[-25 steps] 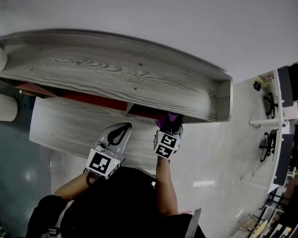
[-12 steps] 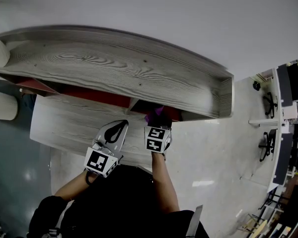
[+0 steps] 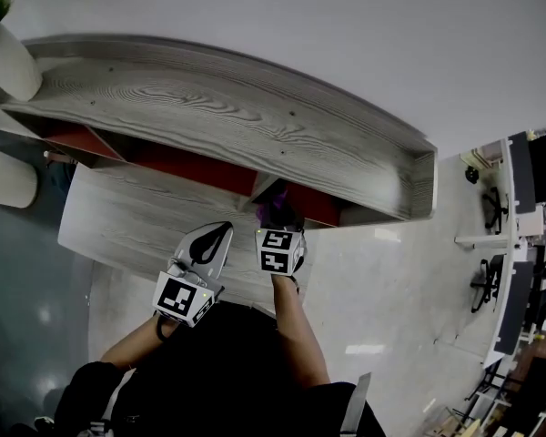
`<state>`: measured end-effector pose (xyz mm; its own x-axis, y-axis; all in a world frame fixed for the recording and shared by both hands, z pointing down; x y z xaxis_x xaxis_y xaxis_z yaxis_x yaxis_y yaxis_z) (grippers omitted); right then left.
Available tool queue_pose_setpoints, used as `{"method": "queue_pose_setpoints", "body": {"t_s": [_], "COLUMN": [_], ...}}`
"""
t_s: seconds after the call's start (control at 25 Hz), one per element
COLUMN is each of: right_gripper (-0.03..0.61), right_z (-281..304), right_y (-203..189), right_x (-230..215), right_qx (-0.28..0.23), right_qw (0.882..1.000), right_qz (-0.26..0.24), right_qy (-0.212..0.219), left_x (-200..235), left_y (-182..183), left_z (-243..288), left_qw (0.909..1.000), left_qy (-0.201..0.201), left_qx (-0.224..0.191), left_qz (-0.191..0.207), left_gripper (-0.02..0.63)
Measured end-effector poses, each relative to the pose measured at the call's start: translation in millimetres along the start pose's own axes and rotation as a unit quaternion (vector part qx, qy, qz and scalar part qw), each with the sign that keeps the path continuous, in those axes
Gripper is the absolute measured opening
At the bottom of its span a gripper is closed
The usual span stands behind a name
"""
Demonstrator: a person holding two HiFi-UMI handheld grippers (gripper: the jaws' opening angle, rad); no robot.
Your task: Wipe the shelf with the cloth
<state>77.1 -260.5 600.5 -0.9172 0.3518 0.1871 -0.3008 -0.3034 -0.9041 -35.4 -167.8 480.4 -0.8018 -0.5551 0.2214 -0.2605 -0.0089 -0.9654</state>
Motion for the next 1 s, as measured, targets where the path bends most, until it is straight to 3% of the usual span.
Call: {"method": "queue_pose_setpoints", "body": {"t_s": [0.52,0.8,1.0], "right_gripper": [0.077,0.077,0.077], "right_z": [3.0,-32.0,-53.9], "right_y": [12.1,44.0,48.4], "right_x": [29.8,-18.7,-65.1], "right_qx": [-0.025,-0.090,-0.092], "right_qw": [0.998,0.995,0.991], "right_qz": [0.016,0.033,0.025], "right_qy": [0.063,-0.018,-0.091], "left_x": [9.6,5.0,0.5], "left_y": [15.2,21.1,21.5], "left_z": [-27.0,-23.8,-16.5], "left_qw": [0.9995,0.9996,0.9997], "left_qy": [0.028,0.014,-0.001], "left_qx": [-0.016,-0.017,-0.021], "left_qz": [0.007,0.016,0.011], "left_gripper": [0.005,0.005,0.005]}}
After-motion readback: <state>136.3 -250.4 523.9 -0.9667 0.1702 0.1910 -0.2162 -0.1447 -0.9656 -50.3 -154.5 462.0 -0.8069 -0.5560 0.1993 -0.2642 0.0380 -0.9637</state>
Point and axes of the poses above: the fingertips, and each gripper's own axes: z forward along the fingers, x to its left, y out of its top, the point moved 1 cm from there along -z, backward along the fingers, and after that the axes turned 13 degrees about -x, right-handed, at the moved point
